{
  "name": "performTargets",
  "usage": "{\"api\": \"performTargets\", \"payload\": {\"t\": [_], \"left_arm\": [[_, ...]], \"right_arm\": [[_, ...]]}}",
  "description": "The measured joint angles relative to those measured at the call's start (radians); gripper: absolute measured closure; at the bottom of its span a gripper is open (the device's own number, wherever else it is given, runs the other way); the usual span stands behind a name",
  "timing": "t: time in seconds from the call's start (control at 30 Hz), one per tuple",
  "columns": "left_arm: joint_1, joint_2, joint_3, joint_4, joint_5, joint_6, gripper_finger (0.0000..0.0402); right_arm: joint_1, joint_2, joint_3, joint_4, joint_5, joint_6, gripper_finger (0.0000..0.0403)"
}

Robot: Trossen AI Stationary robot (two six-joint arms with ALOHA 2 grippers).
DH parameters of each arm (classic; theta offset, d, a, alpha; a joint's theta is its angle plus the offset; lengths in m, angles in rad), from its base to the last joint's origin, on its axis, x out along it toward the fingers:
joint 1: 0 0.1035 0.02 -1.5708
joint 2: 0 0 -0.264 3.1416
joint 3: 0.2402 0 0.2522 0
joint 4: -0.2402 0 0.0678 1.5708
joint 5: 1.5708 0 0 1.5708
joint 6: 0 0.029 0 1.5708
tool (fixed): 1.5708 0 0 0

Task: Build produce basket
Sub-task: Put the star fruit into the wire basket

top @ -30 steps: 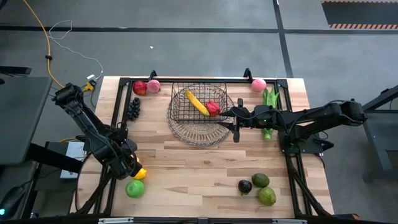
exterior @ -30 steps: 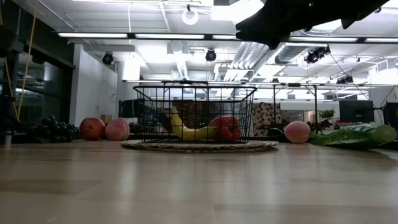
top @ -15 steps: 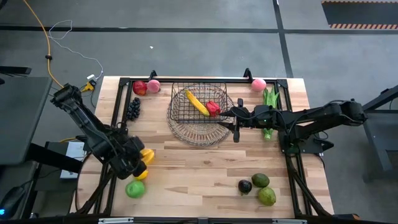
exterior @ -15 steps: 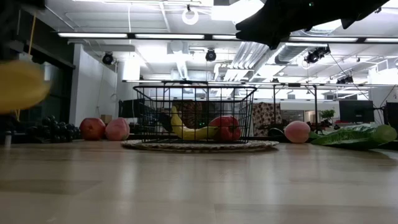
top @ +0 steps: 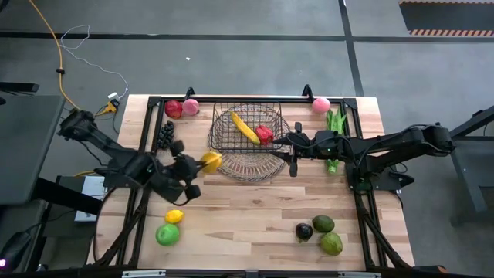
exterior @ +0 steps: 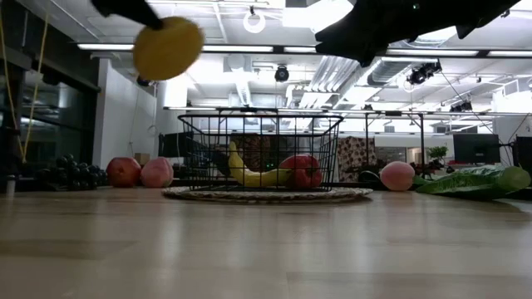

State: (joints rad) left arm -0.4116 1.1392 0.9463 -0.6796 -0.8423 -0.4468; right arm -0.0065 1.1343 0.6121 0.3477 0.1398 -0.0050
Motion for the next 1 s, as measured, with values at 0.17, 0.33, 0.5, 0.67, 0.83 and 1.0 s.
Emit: {"api": "performTargets", "payload": {"t": [0.17, 0.33, 0.5, 0.67, 0.83, 1.0], "left_arm": [[0.118, -0.029, -0.125, 0.437, 0.223, 0.315, 0.0399], [0.234, -0.037, -0.254, 0.717, 0.34, 0.411, 0.0399], [0.321, -0.064, -0.371, 0.946, 0.394, 0.419, 0.0399], [0.385, -0.099, -0.481, 1.244, 0.492, 0.442, 0.0399], [0.414, -0.1, -0.543, 1.372, 0.534, 0.43, 0.0399], [0.42, -0.1, -0.546, 1.385, 0.537, 0.416, 0.0399]], "right_arm": [[0.0, 0.0, 0.0, -0.001, 0.0, 0.004, 0.0231], [0.0, 0.0, 0.0, -0.009, 0.0, 0.004, 0.0231], [0.0, 0.0, 0.0, -0.01, 0.0, 0.001, 0.0231], [0.0, 0.0, 0.0, -0.006, 0.0, -0.003, 0.0231], [0.0, 0.0, 0.0, 0.013, 0.0, -0.003, 0.0231], [0.0, 0.023, 0.001, 0.046, 0.0, -0.003, 0.0231]]}}
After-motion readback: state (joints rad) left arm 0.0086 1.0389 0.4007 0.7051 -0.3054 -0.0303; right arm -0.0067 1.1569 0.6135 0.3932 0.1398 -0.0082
